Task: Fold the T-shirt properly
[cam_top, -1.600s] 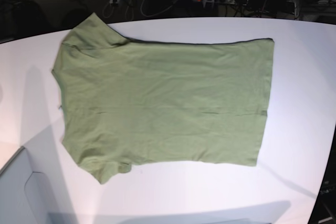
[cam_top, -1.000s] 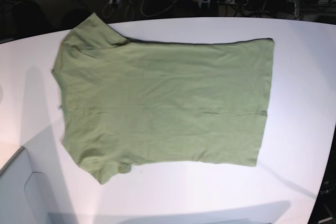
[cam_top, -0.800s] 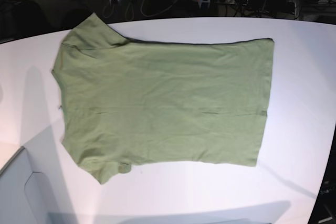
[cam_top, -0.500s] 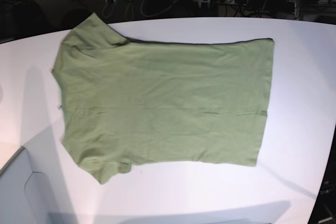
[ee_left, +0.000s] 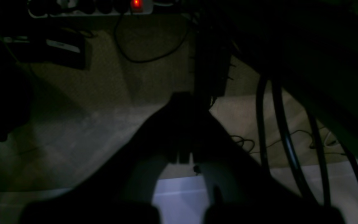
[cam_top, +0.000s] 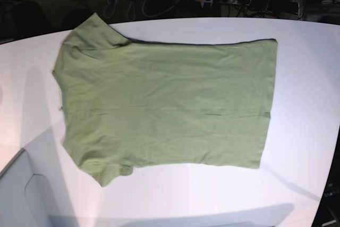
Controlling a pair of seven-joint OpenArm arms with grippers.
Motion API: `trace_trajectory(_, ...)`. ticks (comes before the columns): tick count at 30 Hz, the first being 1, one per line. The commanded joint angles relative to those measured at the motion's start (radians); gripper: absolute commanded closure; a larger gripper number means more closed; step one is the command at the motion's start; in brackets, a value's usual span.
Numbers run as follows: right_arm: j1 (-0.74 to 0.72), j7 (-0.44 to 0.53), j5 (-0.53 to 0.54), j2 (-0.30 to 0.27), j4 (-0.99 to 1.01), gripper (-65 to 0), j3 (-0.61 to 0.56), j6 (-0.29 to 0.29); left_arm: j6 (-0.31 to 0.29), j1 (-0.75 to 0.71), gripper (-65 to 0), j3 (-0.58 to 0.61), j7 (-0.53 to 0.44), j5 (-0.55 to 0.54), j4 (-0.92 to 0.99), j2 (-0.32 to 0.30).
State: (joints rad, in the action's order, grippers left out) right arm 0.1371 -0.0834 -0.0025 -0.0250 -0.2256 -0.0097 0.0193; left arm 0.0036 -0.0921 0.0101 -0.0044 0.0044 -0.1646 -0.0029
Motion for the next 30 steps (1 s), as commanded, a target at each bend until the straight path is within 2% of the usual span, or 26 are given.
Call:
trace_trajectory(1, 0.006, -0.002, 0.000, -0.003, -0.004, 0.0, -0.002, -0.015, -0.003, -0.008, -0.1, 0.001, -0.004, 0.004, -0.003, -0.001)
trace_trajectory(14, 0.020, -0.002, 0.000, -0.003, -0.004, 0.0, -0.002, -0.015, -0.003, -0.082, 0.0, 0.001, 0.002, 0.004, -0.105, -0.007)
trace_trajectory(30, 0.052, 0.003, 0.000, -0.011, -0.007, 0.0, -0.002, -0.015, -0.003, -0.131, 0.0, 0.001, -0.003, 0.006, -0.111, -0.009)
